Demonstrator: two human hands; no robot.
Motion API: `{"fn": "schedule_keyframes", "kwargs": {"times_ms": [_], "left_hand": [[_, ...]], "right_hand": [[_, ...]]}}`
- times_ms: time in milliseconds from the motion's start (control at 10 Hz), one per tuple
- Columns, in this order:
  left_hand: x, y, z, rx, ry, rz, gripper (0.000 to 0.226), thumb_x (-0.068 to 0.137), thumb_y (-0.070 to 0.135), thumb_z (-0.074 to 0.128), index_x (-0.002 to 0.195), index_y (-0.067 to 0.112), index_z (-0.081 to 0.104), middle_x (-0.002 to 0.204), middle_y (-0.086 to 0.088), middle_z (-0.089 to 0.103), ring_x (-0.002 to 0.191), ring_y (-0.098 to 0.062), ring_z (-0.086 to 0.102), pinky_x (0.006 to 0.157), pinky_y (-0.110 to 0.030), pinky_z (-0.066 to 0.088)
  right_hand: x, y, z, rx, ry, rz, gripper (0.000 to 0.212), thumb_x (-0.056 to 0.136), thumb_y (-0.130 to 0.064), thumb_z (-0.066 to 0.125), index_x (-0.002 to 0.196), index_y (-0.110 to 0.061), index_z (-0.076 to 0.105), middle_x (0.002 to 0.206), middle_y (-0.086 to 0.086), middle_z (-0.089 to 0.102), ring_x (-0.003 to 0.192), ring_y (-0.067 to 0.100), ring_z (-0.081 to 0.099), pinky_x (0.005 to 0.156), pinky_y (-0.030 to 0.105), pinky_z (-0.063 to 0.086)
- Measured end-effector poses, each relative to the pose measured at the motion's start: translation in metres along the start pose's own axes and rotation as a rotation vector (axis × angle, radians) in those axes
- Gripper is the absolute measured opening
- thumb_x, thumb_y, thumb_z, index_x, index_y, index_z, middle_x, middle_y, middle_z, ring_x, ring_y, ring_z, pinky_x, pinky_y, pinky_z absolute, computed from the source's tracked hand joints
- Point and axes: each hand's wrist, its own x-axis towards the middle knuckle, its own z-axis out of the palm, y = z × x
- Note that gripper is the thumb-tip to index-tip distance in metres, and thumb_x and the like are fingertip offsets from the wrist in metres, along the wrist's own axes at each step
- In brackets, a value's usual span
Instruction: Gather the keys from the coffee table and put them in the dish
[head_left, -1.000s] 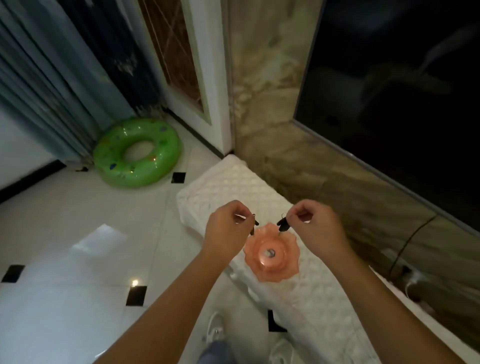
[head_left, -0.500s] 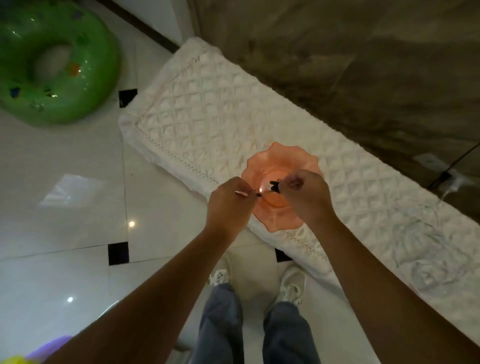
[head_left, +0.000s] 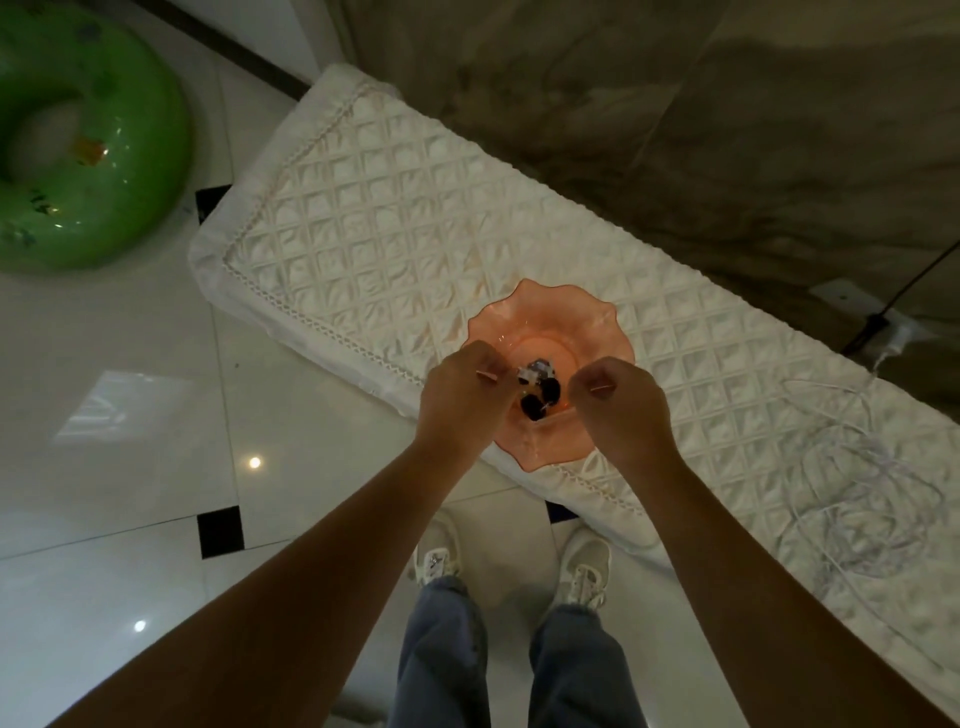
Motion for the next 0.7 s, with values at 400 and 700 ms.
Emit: {"fn": "schedule_keyframes", "kwargs": {"times_ms": [400, 700], "left_hand": [[-0.006, -0.020, 0.016, 0.081, -0.054, -0.008, 0.008, 0.090, 0.032, 0.054, 0.090, 0.028, 0.060, 0.088, 0.013, 0.063, 0.082, -0.008, 0.061, 0.065, -0.020, 0.042], [-0.036, 0.010, -0.028, 0.159, -0.086, 0.146, 0.027, 0.095, 0.037, 0.038, 0.090, 0.026, 0.062, 0.085, 0.004, 0.065, 0.081, -0.018, 0.061, 0.069, -0.031, 0.048]], "right_hand": [[-0.007, 0.012, -0.004, 0.044, -0.005, 0.011, 0.009, 0.087, -0.026, 0.059, 0.087, -0.022, 0.067, 0.081, -0.014, 0.065, 0.075, 0.005, 0.060, 0.059, 0.023, 0.040], [-0.035, -0.021, -0.029, 0.071, -0.114, -0.059, 0.040, 0.090, -0.039, 0.058, 0.127, -0.025, 0.058, 0.125, -0.007, 0.061, 0.108, 0.010, 0.056, 0.079, 0.025, 0.040]]}}
